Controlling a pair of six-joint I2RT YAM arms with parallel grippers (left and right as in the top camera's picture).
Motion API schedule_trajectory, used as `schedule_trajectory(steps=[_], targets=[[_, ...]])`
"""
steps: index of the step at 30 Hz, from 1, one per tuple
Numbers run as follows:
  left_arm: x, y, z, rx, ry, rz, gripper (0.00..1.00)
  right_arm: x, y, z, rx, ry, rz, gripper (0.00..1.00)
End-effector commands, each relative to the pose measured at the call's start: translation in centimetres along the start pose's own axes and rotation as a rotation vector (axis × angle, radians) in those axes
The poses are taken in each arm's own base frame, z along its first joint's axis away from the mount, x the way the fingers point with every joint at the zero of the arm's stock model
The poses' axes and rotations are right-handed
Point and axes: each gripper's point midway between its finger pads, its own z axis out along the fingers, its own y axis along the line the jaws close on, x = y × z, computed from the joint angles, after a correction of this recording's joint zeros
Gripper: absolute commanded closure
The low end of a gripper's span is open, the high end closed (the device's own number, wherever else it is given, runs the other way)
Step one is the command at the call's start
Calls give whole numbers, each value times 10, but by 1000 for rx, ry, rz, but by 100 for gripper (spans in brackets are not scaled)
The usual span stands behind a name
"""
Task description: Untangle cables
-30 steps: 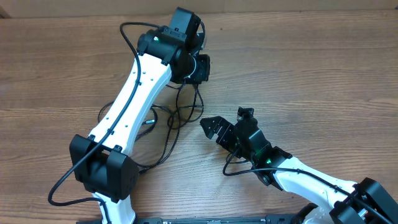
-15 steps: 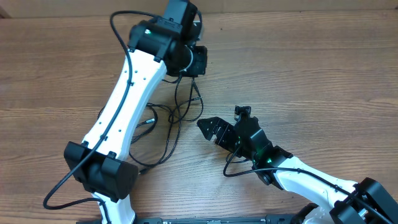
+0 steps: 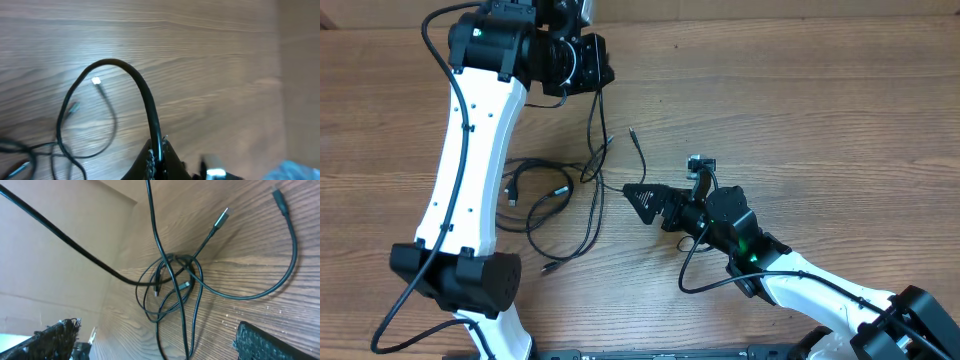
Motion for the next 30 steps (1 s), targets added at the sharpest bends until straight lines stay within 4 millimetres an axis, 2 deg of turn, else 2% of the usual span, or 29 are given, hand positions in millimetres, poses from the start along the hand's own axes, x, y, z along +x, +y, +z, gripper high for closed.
schedule_trajectory(steps=[1,5,9,13,14,19,23,27,28,29,30], targets=[[1,-57,-47,167,-73,135,96,0,11,-1,-38,0,-75,0],[-2,-85,-71,225,-141,184,96,2,13,1,-29,-16,-144,0],[-17,-116,-104,295,-271,221,96,5,18,4,-6,-59,-208,0],[-17,-156,-136,415,-348,270,96,-2,24,4,22,-141,-297,0],[-15,-169,-145,447,-371,280,96,-4,32,4,-1,-160,-371,0],[-7,-187,-149,486,-371,285,96,-23,32,0,57,-258,-558,0],[-9,-184,-146,459,-381,273,96,-28,43,-2,22,-288,-577,0],[-3,-190,-144,477,-357,275,96,-44,59,-9,-17,-383,-571,1],[-1,-192,-144,480,-353,278,96,-49,61,-11,-12,-411,-567,7],[1,-194,-143,485,-349,282,96,-56,59,-13,10,-444,-559,17],[4,-198,-142,491,-344,293,96,-62,56,-15,42,-474,-547,38]])
